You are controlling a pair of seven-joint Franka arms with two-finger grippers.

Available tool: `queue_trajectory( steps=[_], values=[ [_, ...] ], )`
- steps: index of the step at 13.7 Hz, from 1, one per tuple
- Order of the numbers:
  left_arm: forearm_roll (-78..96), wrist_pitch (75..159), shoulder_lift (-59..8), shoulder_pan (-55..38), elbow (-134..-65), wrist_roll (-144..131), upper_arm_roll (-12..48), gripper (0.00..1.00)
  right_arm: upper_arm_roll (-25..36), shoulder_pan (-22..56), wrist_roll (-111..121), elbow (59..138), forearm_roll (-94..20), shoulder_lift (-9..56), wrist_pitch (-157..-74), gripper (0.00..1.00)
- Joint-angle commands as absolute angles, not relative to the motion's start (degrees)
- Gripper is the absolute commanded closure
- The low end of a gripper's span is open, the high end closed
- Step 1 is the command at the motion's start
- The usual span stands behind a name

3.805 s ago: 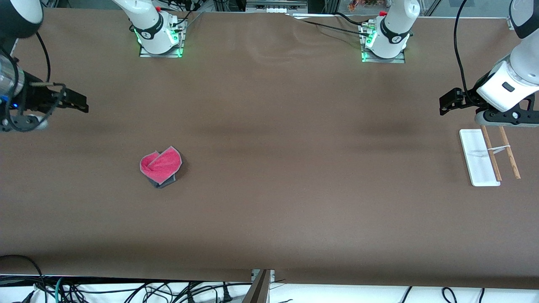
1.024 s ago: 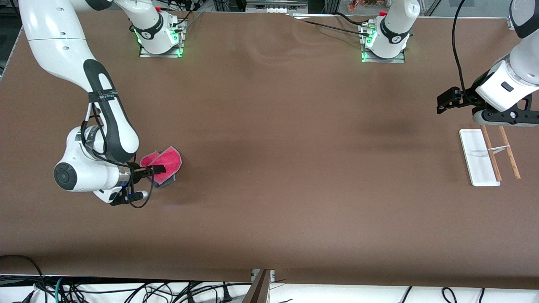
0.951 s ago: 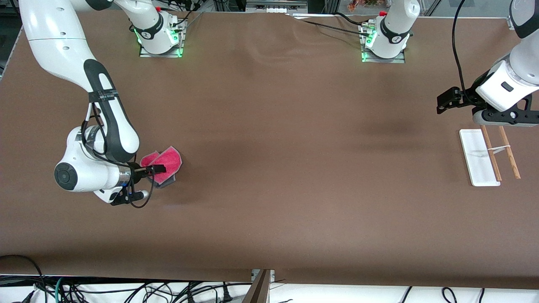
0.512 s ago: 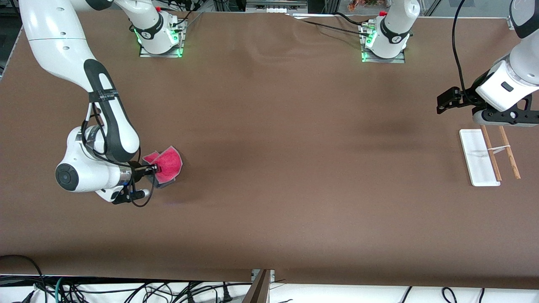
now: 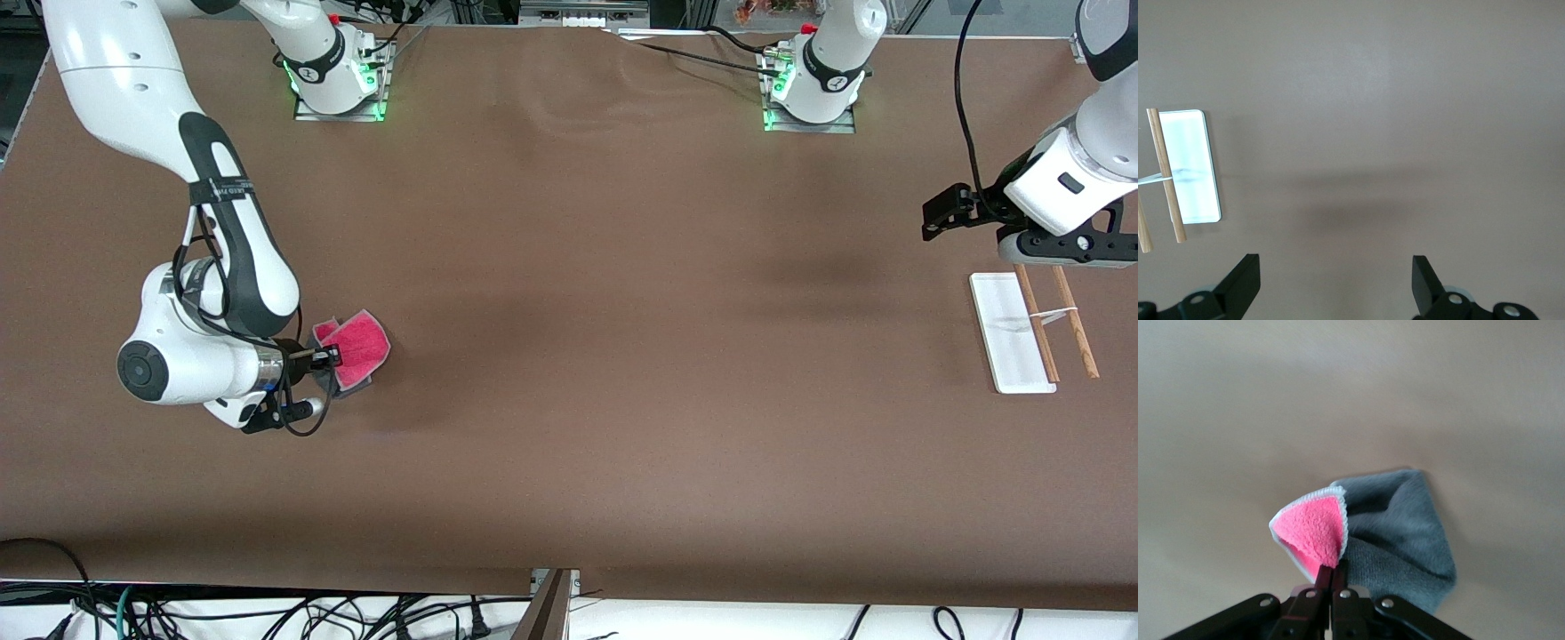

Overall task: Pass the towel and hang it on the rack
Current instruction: 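Close the right gripper on the towel corner, then lift the towel with the right gripper while the left gripper approaches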

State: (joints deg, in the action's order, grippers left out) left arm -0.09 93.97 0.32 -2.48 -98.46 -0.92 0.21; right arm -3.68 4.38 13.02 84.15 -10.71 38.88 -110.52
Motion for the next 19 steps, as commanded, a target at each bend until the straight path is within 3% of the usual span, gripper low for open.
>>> queue_trajectory(
  steps=[1, 4, 11, 19],
  values=[
    [1.0, 93.2, 0.7, -1.8, -98.3, 0.5, 0.4, 0.0, -3.6, 7.6, 13.8, 84.7, -11.7, 33.2, -109.1, 1.0],
    [1.0, 93.1, 0.7, -1.8, -98.3, 0.5, 0.4, 0.0, -3.6, 11.2, 13.4, 84.7, -11.9, 29.5, -109.0, 1.0],
    [0.9, 93.2, 0.6, -1.9, -97.6, 0.5, 0.5, 0.0, -14.0, 14.8, 1.1, 75.9, -11.6, 27.9, -105.6, 1.0],
    [13.4, 93.2, -4.4, -3.5, -96.0, 0.6, 1.4, 0.0, -14.3, 24.1, -14.2, 72.9, -11.5, 28.6, -112.7, 1.0]
  ],
)
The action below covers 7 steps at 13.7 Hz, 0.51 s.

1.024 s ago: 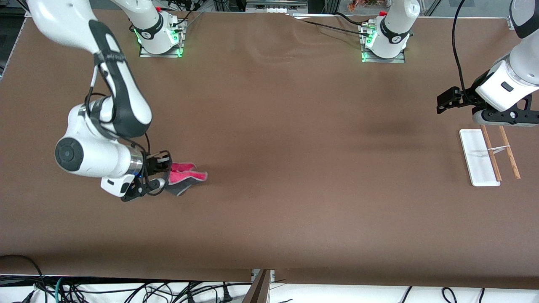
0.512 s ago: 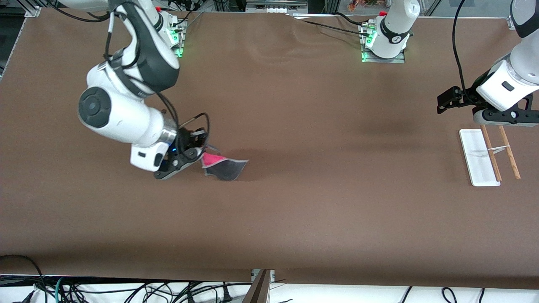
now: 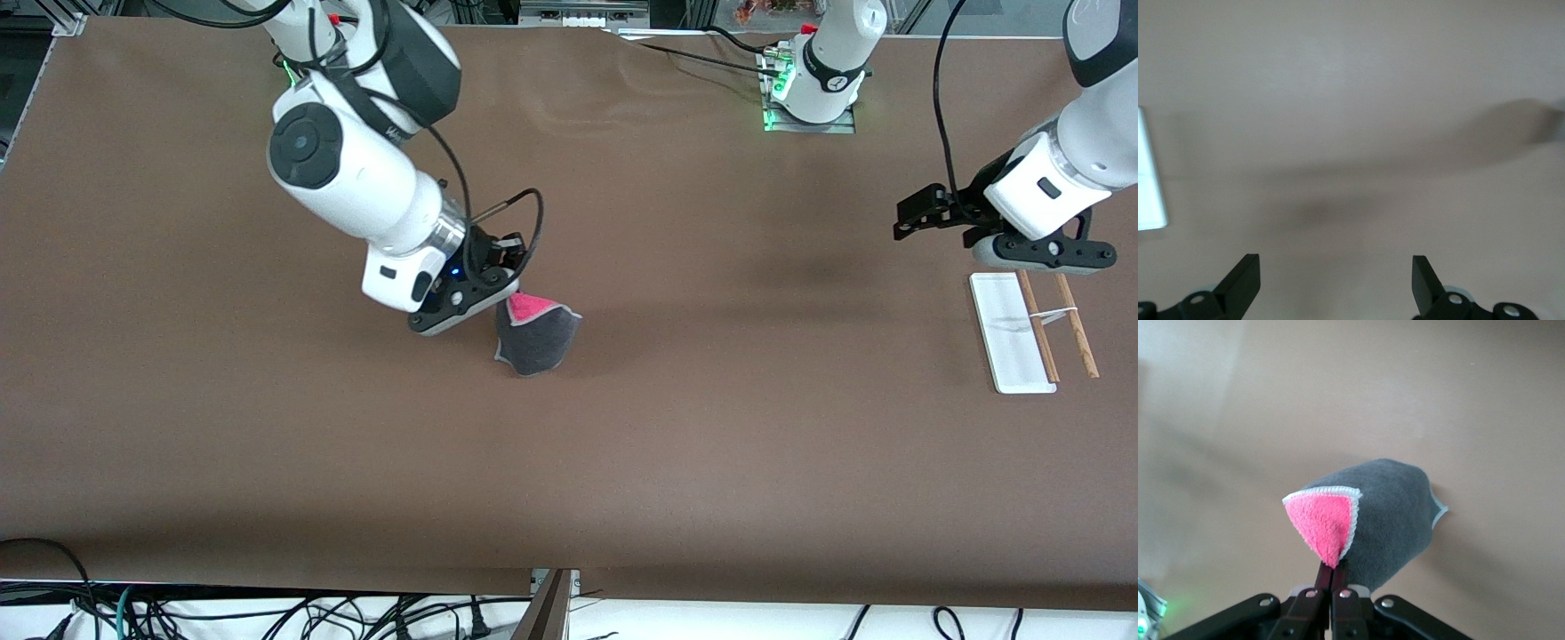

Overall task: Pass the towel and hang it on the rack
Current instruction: 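Lift the towel with the right gripper while the left gripper approaches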

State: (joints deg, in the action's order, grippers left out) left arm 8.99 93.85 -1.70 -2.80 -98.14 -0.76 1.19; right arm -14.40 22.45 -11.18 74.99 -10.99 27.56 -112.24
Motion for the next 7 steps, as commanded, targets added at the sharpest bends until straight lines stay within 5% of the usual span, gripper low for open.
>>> queue_trajectory(
  steps=[1, 7],
  values=[
    [17.2, 93.3, -4.9, -4.3, -96.1, 1.2, 1.8, 0.0, -14.3, 24.9, -15.6, 72.9, -11.5, 28.6, -113.3, 1.0],
    [22.8, 104.8, -8.6, -14.6, -98.1, 17.5, 3.6, 0.01, -14.2, 29.1, -17.1, 72.9, -11.3, 29.2, -117.4, 1.0]
  ],
)
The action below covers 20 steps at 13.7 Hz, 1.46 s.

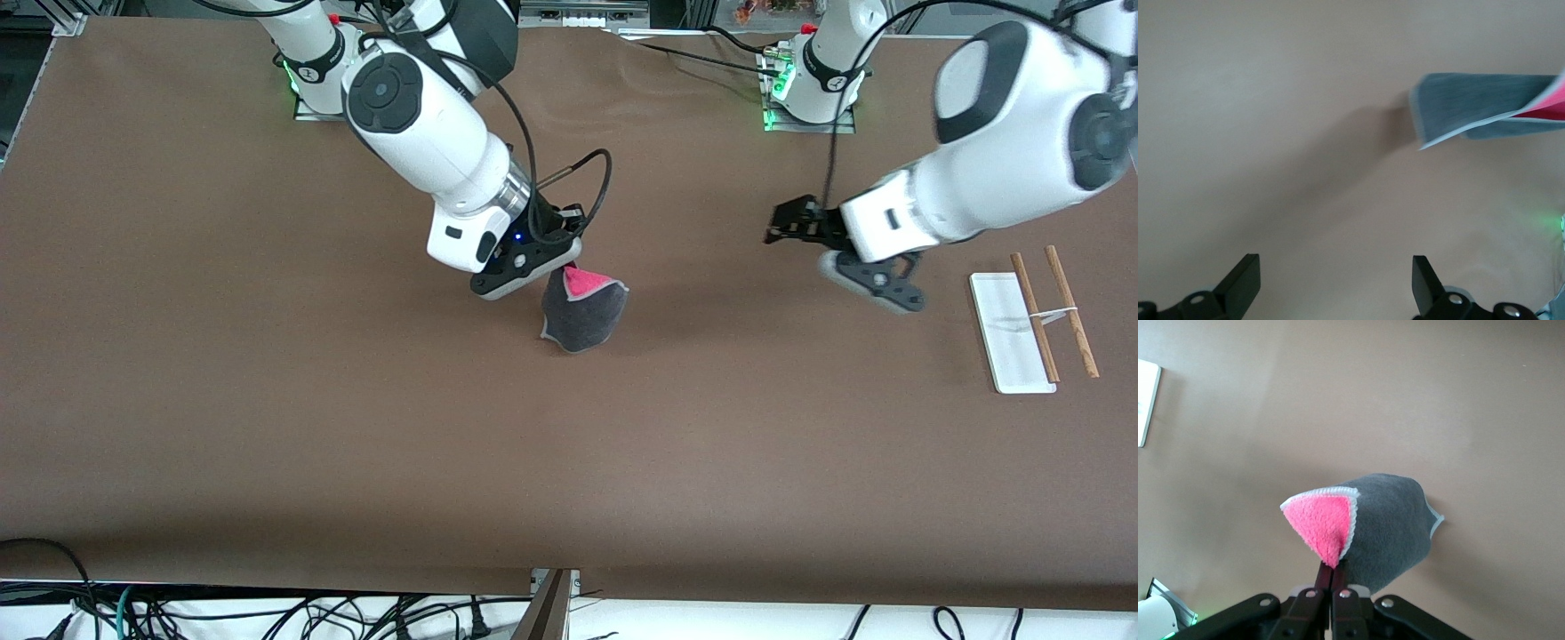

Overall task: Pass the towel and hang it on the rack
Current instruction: 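Grasp the hanging towel edge with the left gripper beside the right gripper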

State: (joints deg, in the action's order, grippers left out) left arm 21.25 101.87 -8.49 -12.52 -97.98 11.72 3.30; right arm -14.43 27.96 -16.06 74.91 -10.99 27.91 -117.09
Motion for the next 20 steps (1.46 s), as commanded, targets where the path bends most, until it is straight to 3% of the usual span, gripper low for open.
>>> queue_trajectory(
  steps=[1, 4, 10, 14, 18, 20],
  values=[
    [23.2, 108.7, -8.6, -15.1, -100.3, 21.1, 4.5, 0.01, -14.2, 29.6, -17.1, 72.9, -11.4, 29.4, -118.1, 1.0],
    [32.5, 120.0, -8.8, -14.9, -107.6, 36.7, 6.5, 0.01, -14.2, 31.4, -19.8, 72.9, -11.1, 29.4, -118.7, 1.0],
    [47.6, 123.4, -13.4, -13.2, -111.0, 70.3, 6.5, 0.01, -14.3, 31.6, -20.0, 72.9, -11.2, 29.3, -120.1, 1.0],
    [50.7, 124.9, -12.3, -13.8, -113.8, 72.9, 7.1, 0.0, -14.3, 31.7, -20.0, 72.9, -11.2, 29.3, -120.1, 1.0],
    [51.2, 139.2, -12.7, -13.7, -118.2, 73.2, 13.8, 0.0, -14.4, 31.7, -20.1, 72.9, -11.4, 29.3, -121.0, 1.0],
    [51.2, 139.9, -13.5, -13.6, -117.8, 75.6, 13.8, 0.0, -14.4, 32.3, -20.2, 72.9, -11.5, 29.3, -121.2, 1.0]
  ],
)
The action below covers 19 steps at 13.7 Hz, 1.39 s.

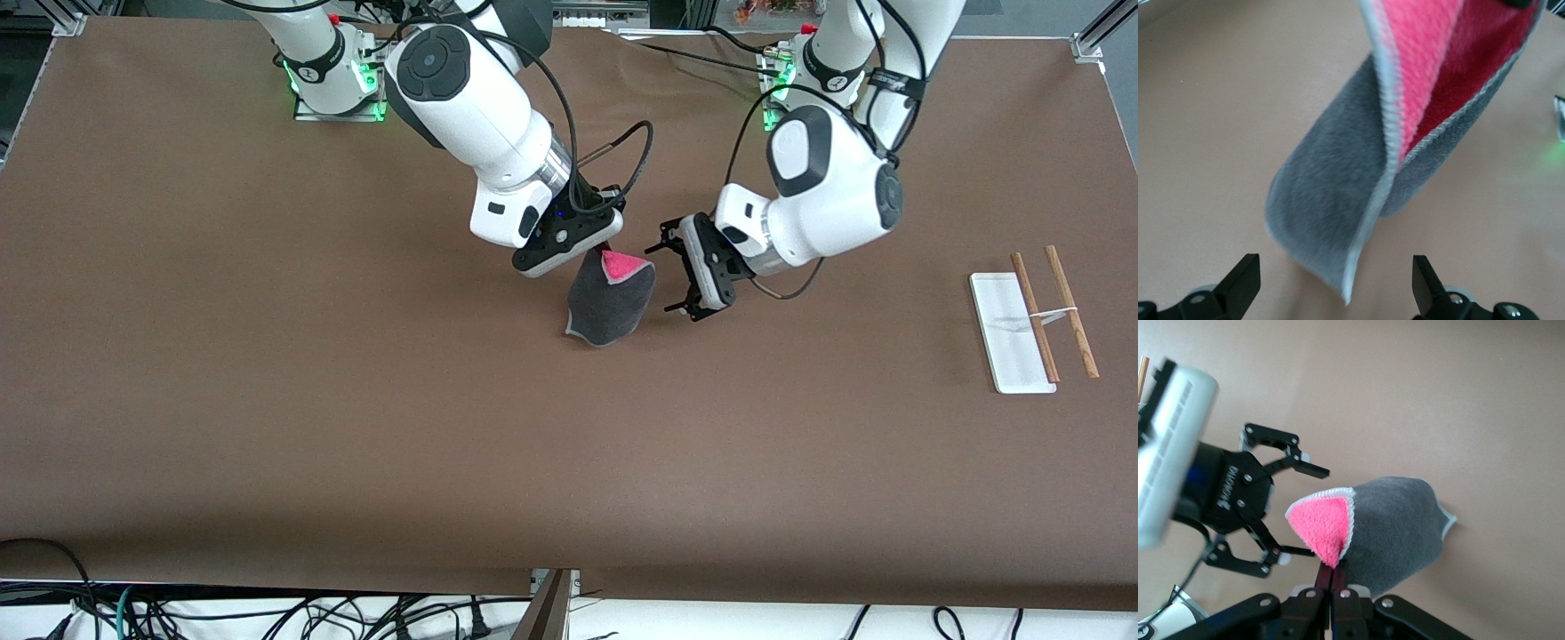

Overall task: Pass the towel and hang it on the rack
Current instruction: 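Grasp the hanging towel edge with the left gripper beside the right gripper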

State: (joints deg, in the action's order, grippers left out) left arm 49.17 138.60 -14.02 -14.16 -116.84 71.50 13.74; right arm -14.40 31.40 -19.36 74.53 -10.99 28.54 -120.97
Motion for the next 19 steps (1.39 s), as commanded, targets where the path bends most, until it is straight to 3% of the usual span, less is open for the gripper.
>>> queue_trajectory(
  steps=[1, 2, 4, 5, 6, 7, 14, 16, 17, 18, 19],
  values=[
    [51.2, 140.0, -14.1, -13.4, -117.8, 76.9, 13.8, 0.01, -14.4, 32.7, -20.2, 72.9, -11.6, 29.4, -122.4, 1.0],
    [51.5, 140.1, -14.2, -13.8, -117.9, 77.4, 13.8, 0.05, -14.4, 33.0, -20.2, 72.9, -11.7, 29.6, -124.0, 1.0],
    [51.5, 140.2, -14.3, -13.4, -117.9, 78.2, 13.8, 0.22, -14.3, 33.7, -20.2, 72.9, -11.7, 30.2, -125.1, 1.0],
    [51.9, 140.2, -14.8, -13.2, -117.7, 78.5, 13.8, 0.49, -14.3, 33.8, -20.2, 72.9, -11.7, 30.2, -125.2, 1.0],
    [52.9, 140.2, -15.1, -13.3, -117.5, 78.5, 13.8, 0.86, -14.3, 34.0, -20.2, 72.9, -11.6, 30.5, -125.2, 1.0],
    [53.2, 140.2, -15.3, -13.3, -117.4, 78.5, 13.8, 1.0, -14.3, 34.1, -20.2, 72.9, -11.6, 30.5, -125.2, 1.0],
    [53.3, 139.2, -15.2, -11.3, -117.4, 80.0, 13.9, 1.0, -14.3, 34.0, -20.1, 72.9, -11.7, 30.6, -125.1, 0.99],
    [53.2, 137.6, -14.8, -10.4, -117.3, 80.0, 13.8, 1.0, -14.2, 33.7, -20.0, 72.9, -11.7, 30.5, -125.0, 0.58],
    [53.1, 136.2, -14.8, -9.0, -117.2, 80.1, 13.8, 1.0, -14.2, 33.5, -19.9, 72.9, -11.7, 30.4, -125.0, 0.09],
    [52.5, 135.2, -14.8, -8.2, -117.1, 80.2, 13.7, 1.0, -14.2, 33.5, -19.8, 72.9, -11.7, 30.4, -125.0, 0.0],
    [52.1, 133.6, -14.7, -7.0, -116.4, 80.0, 13.7, 1.0, -14.1, 33.3, -19.9, 72.9, -11.8, 30.2, -124.5, 0.0]
  ],
)
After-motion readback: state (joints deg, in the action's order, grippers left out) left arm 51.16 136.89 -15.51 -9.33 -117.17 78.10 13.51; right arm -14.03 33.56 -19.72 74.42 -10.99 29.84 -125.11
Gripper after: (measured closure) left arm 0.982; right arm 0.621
